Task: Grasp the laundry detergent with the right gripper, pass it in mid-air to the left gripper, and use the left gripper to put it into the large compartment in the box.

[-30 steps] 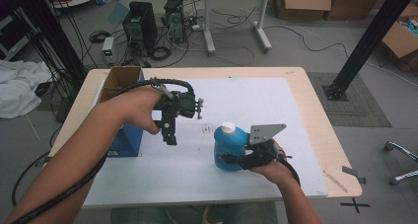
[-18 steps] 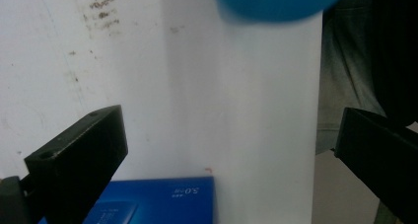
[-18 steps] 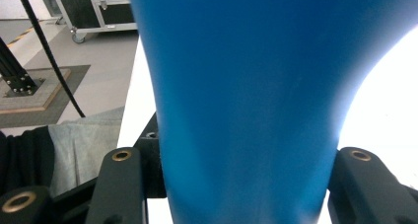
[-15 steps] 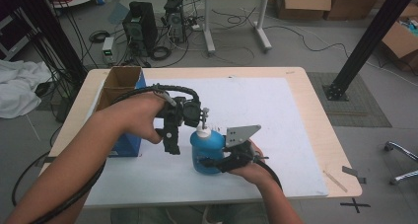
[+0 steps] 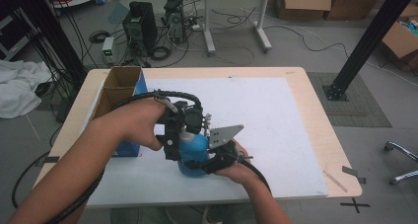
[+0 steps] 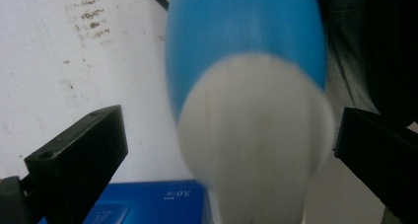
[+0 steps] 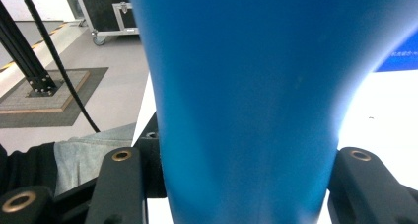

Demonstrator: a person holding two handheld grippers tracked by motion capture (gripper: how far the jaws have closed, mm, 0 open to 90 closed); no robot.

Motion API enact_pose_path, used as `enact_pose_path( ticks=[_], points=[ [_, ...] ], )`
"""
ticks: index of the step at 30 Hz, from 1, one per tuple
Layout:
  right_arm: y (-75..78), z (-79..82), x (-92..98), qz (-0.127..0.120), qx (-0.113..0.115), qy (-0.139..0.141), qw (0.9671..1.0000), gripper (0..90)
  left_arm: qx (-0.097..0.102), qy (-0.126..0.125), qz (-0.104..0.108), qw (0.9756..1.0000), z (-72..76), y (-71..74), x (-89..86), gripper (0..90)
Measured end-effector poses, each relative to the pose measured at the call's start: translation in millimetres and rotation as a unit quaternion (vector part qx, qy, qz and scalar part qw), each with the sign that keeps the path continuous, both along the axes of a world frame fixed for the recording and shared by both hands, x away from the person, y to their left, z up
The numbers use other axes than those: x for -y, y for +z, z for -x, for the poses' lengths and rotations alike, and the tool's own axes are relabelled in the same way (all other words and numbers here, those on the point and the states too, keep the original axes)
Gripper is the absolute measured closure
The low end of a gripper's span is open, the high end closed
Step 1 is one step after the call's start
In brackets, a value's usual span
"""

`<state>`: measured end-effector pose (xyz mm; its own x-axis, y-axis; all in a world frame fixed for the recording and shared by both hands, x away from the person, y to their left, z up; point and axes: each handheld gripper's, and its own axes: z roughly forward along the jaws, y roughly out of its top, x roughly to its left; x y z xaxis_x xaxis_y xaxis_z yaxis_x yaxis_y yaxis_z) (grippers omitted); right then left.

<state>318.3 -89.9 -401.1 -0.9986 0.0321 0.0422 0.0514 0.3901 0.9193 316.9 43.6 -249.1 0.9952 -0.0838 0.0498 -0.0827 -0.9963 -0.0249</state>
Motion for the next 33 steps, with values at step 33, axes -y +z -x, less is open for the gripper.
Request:
enact_pose_path(
  ticks=[33],
  points=[
    [6.9,2.0,-11.2,-0.017,0.009,0.003,0.9998,45.1,0.019,-0.007,-0.014,0.9997,10.5,-8.4,13.2,16.0]
  ],
)
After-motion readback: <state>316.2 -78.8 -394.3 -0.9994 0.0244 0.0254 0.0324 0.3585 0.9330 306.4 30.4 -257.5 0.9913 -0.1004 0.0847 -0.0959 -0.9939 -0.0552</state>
